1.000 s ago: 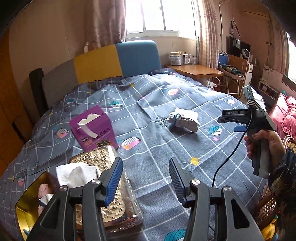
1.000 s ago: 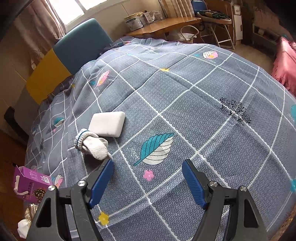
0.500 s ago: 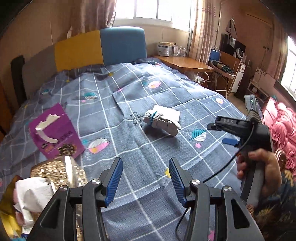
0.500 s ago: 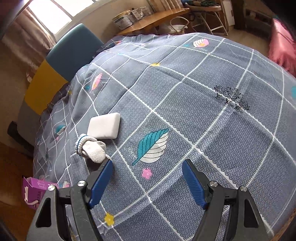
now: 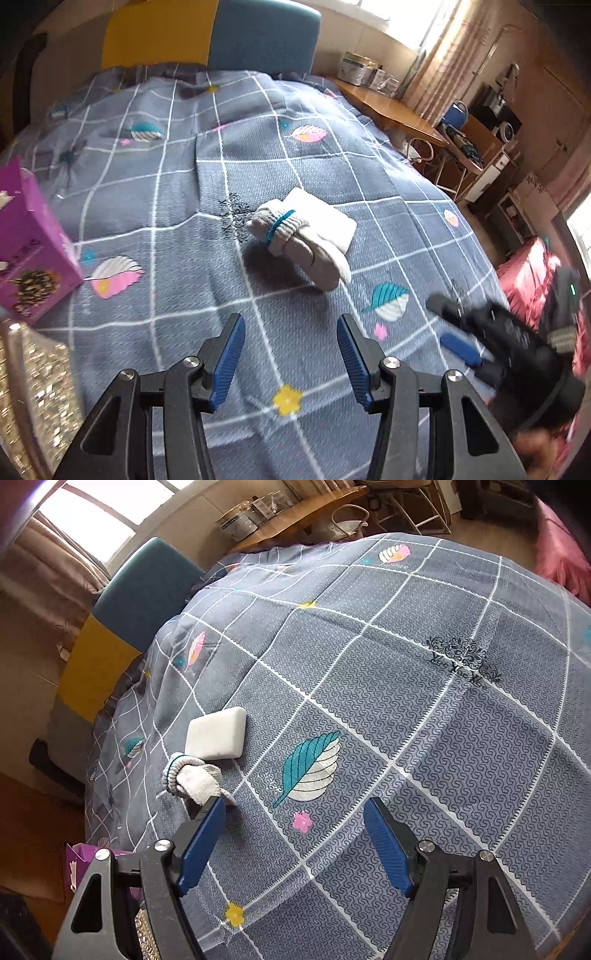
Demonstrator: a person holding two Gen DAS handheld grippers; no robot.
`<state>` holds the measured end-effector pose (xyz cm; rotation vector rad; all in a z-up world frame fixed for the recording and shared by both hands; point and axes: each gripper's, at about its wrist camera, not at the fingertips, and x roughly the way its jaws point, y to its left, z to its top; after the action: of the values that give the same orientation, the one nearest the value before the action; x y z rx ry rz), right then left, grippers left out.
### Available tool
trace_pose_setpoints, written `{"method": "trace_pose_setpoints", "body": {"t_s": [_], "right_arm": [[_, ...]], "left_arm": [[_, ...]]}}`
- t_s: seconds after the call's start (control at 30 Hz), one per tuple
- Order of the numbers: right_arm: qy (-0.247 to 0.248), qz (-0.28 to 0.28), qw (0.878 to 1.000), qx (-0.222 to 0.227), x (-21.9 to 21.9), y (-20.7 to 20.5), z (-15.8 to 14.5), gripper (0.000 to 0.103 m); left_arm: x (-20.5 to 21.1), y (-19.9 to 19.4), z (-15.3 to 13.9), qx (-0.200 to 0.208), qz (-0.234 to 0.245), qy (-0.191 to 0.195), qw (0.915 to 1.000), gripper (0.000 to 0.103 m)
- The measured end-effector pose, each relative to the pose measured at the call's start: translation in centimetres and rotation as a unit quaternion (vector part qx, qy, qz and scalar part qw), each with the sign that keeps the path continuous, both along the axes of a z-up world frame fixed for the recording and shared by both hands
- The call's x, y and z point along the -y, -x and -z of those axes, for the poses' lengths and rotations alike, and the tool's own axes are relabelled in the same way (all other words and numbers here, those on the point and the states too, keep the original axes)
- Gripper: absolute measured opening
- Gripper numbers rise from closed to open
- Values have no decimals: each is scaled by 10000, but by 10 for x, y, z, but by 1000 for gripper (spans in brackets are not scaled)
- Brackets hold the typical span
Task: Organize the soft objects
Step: 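Close the left tool on the white knit glove while the right tool grasps the white sponge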
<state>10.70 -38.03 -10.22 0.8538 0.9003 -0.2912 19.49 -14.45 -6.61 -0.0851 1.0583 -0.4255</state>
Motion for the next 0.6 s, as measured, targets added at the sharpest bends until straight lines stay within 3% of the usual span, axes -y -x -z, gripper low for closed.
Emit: {"method": "trace_pose_setpoints", "body": {"t_s": [0.17,0.3,0.6], "right_arm": [[-55,-111,9999,23,-3,-1,0,78],[-97,-233,9997,30,-6,-4,1,79],[-207,-295,9993,25,-8,-6,3,79]], "left_arm": [[12,-47,21,-413,-338,326,9980,67],[24,-75,31,-431,-552,313,9971,76],[49,-115,64,-572,-787,-83,9952,74]]}}
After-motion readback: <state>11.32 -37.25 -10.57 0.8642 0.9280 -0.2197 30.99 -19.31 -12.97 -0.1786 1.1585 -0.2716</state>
